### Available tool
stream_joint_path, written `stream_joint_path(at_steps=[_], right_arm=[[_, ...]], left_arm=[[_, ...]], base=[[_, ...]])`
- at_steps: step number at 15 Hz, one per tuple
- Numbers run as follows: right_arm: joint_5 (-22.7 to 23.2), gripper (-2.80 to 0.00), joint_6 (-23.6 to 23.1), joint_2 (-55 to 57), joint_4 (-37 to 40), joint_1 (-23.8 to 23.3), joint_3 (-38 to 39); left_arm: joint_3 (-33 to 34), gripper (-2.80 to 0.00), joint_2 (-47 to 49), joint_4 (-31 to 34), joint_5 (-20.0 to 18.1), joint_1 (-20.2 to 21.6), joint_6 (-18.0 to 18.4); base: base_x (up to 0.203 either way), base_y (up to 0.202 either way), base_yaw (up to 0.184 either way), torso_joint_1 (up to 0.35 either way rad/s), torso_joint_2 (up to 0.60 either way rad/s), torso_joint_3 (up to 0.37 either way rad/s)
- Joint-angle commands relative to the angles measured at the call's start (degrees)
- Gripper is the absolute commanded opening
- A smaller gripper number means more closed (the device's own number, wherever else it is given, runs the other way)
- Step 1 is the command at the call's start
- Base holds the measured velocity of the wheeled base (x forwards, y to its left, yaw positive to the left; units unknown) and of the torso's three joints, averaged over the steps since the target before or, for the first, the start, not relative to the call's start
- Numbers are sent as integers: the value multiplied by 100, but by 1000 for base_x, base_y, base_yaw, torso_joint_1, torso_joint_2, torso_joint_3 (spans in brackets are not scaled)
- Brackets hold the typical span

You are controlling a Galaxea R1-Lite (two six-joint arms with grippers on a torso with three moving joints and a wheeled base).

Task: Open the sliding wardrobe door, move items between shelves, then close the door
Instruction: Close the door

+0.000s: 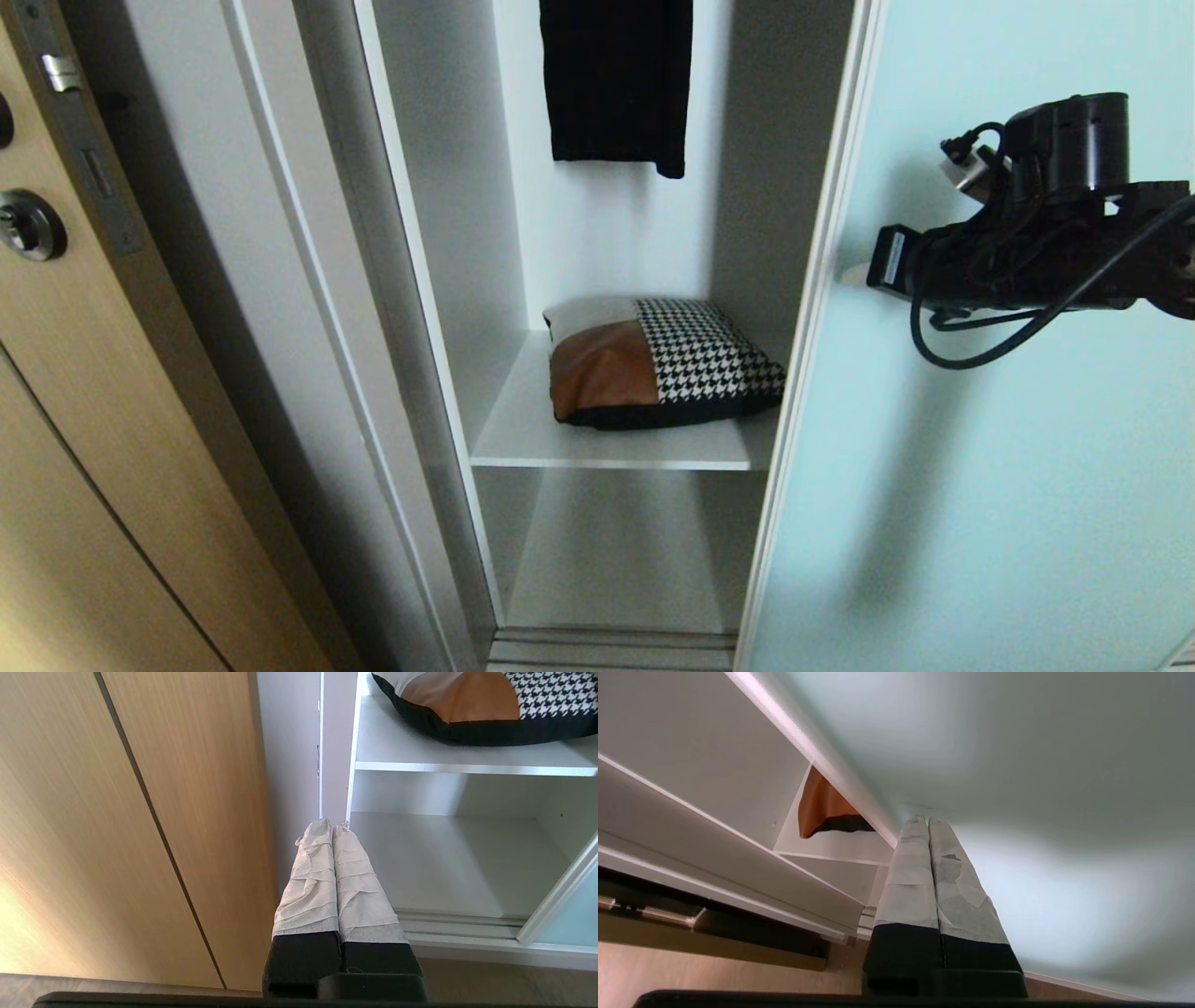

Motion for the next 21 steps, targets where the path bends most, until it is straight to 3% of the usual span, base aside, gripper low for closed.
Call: stream_joint_path(at_steps=[1,8,13,21], right_arm=[[8,-280,13,68,-15,-54,-32],[-17,-280,15,328,-13,6,-192],[-35,-280,5,215,-6,316,-166],[-552,-280,-8,662,-18,1339,-487]], left_arm=[[1,-280,2,2,0,3,0],[1,-280,7,2,0,3,0],[1,-280,8,2,0,3,0],[1,-280,8,2,0,3,0]], base=[[0,0,0,0,0,0],[0,0,0,0,0,0],[0,0,0,0,0,0],[0,0,0,0,0,0]])
